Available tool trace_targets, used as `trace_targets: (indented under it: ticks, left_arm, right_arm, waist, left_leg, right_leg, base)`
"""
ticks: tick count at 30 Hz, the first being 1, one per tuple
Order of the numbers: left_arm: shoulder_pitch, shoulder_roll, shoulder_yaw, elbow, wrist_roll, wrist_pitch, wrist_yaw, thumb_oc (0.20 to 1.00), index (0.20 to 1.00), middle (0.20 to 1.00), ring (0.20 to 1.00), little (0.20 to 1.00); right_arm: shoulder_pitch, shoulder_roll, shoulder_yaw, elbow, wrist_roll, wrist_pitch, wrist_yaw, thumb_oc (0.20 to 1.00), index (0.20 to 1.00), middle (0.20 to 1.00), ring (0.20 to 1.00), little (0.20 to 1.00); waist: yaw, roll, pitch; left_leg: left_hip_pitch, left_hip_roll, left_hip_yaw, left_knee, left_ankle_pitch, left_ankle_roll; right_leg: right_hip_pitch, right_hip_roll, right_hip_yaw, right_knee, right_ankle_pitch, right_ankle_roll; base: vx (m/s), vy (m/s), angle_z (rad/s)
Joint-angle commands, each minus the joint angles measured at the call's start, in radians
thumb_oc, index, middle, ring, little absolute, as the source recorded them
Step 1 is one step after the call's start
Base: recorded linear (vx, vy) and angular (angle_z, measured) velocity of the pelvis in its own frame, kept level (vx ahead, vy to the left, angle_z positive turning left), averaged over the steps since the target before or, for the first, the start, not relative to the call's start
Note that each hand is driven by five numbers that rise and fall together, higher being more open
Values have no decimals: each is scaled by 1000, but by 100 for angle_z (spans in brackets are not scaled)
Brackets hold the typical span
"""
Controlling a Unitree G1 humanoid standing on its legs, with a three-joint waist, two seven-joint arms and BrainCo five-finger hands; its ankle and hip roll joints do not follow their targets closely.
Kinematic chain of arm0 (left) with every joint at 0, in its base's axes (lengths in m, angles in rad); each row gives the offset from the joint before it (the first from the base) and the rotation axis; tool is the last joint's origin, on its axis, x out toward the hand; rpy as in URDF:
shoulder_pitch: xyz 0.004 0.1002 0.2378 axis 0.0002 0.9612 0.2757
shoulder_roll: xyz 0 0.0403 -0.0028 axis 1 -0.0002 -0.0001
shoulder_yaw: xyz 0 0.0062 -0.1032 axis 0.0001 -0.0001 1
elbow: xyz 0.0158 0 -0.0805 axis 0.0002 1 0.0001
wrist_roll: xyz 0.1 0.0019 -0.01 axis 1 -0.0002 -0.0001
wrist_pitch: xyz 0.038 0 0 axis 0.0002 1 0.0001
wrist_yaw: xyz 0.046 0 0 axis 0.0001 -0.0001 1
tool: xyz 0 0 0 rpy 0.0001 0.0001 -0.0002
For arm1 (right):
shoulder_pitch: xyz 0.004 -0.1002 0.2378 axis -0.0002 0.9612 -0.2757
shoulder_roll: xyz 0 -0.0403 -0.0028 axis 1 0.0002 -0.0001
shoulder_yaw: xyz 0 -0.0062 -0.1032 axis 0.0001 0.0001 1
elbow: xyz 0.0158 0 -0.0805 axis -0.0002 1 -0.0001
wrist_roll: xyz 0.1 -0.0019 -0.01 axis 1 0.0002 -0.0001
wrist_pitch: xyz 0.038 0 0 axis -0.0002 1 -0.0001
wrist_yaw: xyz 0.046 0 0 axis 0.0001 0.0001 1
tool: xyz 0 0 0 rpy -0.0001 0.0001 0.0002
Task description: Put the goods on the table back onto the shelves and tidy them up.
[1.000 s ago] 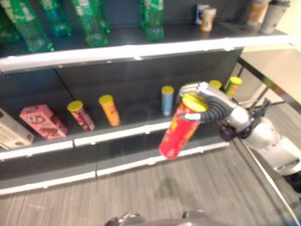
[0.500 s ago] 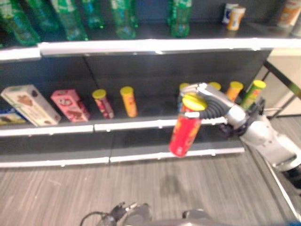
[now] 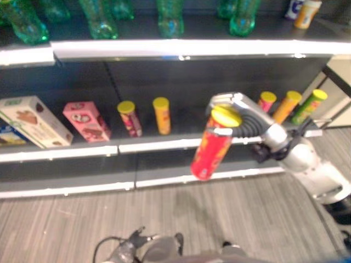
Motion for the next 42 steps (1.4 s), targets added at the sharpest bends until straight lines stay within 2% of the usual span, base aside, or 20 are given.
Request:
trace_targets:
  ticks: [1,2,3,4,5,6,7,8,13,24,25,27,30,32,33,34,35,37,39,42]
  left_arm:
    - [52,31,-5,26,31,5,-12,1000,1000,1000,1000,1000]
    - [58,34,7,36,26,10,-8,1000,1000,1000,1000,1000]
    - [68,34,18,38,23,12,-9,1000,1000,1000,1000,1000]
    - [71,34,20,40,23,13,-13,1000,1000,1000,1000,1000]
    - [74,35,21,39,24,11,-18,1000,1000,1000,1000,1000]
    - [76,31,19,39,21,8,-24,1000,1000,1000,1000,1000]
    - [76,29,19,39,20,5,-24,1000,1000,1000,1000,1000]
    - [69,29,-5,36,35,-1,-34,1000,1000,1000,1000,1000]
    - [91,7,62,56,-1,4,-7,1000,1000,1000,1000,1000]
    - [93,-4,111,111,-15,14,-10,1000,1000,1000,1000,1000]
    - [95,-2,117,112,-19,15,-9,1000,1000,1000,1000,1000]
    - [93,3,133,110,-41,14,-9,1000,1000,1000,1000,1000]
    - [65,26,161,74,-89,11,35,1000,1000,1000,1000,1000]
    - [59,24,167,59,-112,5,55,1000,1000,1000,1000,1000]
    - [66,18,156,62,-112,10,52,1000,1000,1000,1000,1000]
    - [66,18,157,62,-112,10,53,1000,1000,1000,1000,1000]
    - [65,14,126,62,-88,9,61,1000,1000,1000,1000,1000]
    - [64,16,114,61,-71,10,68,1000,1000,1000,1000,1000]
    - [59,20,86,52,-19,13,71,1000,1000,1000,1000,1000]
    - [65,14,65,45,6,9,57,1000,1000,1000,1000,1000]
  right_arm:
    - [-48,20,-17,-7,-9,-13,-32,200,200,200,200,200]
    - [-51,42,-10,1,-10,-15,-36,200,200,200,200,200]
    - [-55,49,-10,2,-11,-17,-38,200,200,200,200,200]
    - [-47,53,-11,1,-12,-19,-38,200,200,200,200,200]
    - [-42,44,-18,-2,-12,-22,-39,200,200,200,200,200]
    - [-40,32,-24,0,-8,-23,-39,200,200,200,200,200]
    - [-43,25,-26,-1,-1,-24,-40,200,200,200,200,200]
    - [-47,6,-28,-5,-15,-29,-53,200,200,200,200,200]
    - [12,11,-50,-14,16,-31,-49,200,200,200,200,200]
    - [72,-28,-63,-55,50,-48,-22,200,200,200,200,200]
    - [72,-27,-63,-53,57,-52,-22,200,200,200,200,200]
    - [55,-22,-49,-48,76,-63,-21,200,200,200,200,200]
    - [-7,-11,-4,-34,75,-69,-35,200,200,200,200,200]
    - [-41,-16,11,-10,66,-62,-48,200,200,200,200,200]
    - [-62,0,19,5,73,-56,-65,200,200,200,200,200]
    - [-62,1,21,6,72,-56,-66,200,200,200,200,200]
    - [-90,25,34,26,61,-51,-89,200,200,200,200,200]
    - [-89,39,38,33,46,-46,-96,200,200,200,200,200]
    - [-70,41,31,30,5,-37,-89,200,200,200,200,200]
    - [-42,73,23,37,-72,-14,-100,200,200,200,200,200]
  waist:
    - [23,-19,-56]
    - [28,-15,-47]
    - [25,-13,-42]
    - [22,-14,-38]
    - [12,-19,-33]
    - [6,-24,-31]
    - [5,-35,-27]
    - [4,-53,-25]
    - [23,-69,-57]
    - [14,-80,-102]
    - [14,-83,-103]
    - [17,-98,-87]
    - [53,-115,-25]
    - [63,-113,-17]
    - [70,-110,-24]
    - [70,-112,-25]
    - [80,-107,-24]
    - [88,-102,-24]
    - [83,-73,-49]
    - [74,-49,-78]
  left_leg:
    - [-9,96,-149,-162,80,-99]
    - [10,108,-137,-160,72,-98]
    - [33,113,-133,-165,64,-96]
    - [45,112,-142,-172,63,-93]
    - [60,103,-153,-181,60,-91]
    - [69,92,-165,-194,63,-90]
    - [70,76,-168,-199,62,-90]
    - [80,59,-159,-202,51,-86]
    - [76,67,-139,-223,50,-88]
    - [120,113,-162,-268,43,-115]
    - [115,116,-162,-249,32,-120]
    - [75,121,-160,-116,-24,-136]
    - [-60,84,-181,134,-31,-156]
    - [-106,95,-197,87,-15,-158]
    - [-126,152,-177,-37,43,-156]
    - [-120,153,-176,-51,49,-157]
    - [-162,200,-148,-172,77,-161]
    - [-165,210,-145,-207,94,-166]
    - [-112,221,-140,-262,112,-169]
    - [-73,202,-138,-267,146,-167]
  right_leg:
    - [42,-61,-33,69,166,-13]
    - [31,-80,-81,90,169,-21]
    - [8,-52,-117,107,145,-31]
    - [-12,-14,-121,112,124,-25]
    - [-31,57,-121,87,57,-28]
    - [-48,117,-121,22,32,-18]
    - [-45,138,-121,-47,30,-3]
    - [-34,149,-135,-195,52,7]
    - [17,145,-94,-300,108,19]
    - [74,159,-94,-341,81,2]
    - [77,162,-94,-340,77,0]
    - [85,167,-100,-333,61,-12]
    - [87,168,-89,-313,59,-27]
    - [96,166,-88,-313,50,-25]
    - [104,168,-89,-317,39,-22]
    - [103,167,-88,-316,38,-23]
    - [109,161,-87,-317,14,-21]
    - [116,158,-77,-319,-1,-20]
    - [122,149,-73,-327,-4,-8]
    - [125,100,-73,-330,-1,16]
  base:
    - [69,155,-10]
    - [122,244,-18]
    - [86,169,-27]
    - [105,126,-21]
    - [79,52,-15]
    - [75,36,-5]
    - [81,1,0]
    - [33,-12,-3]
    - [50,-46,5]
    - [67,-76,1]
    - [48,-122,8]
    - [17,-138,11]
    - [-96,-82,11]
    - [57,65,-5]
    - [115,88,5]
    - [148,171,17]
    - [100,170,16]
    - [87,166,-21]
    - [107,244,-44]
    - [137,311,-26]
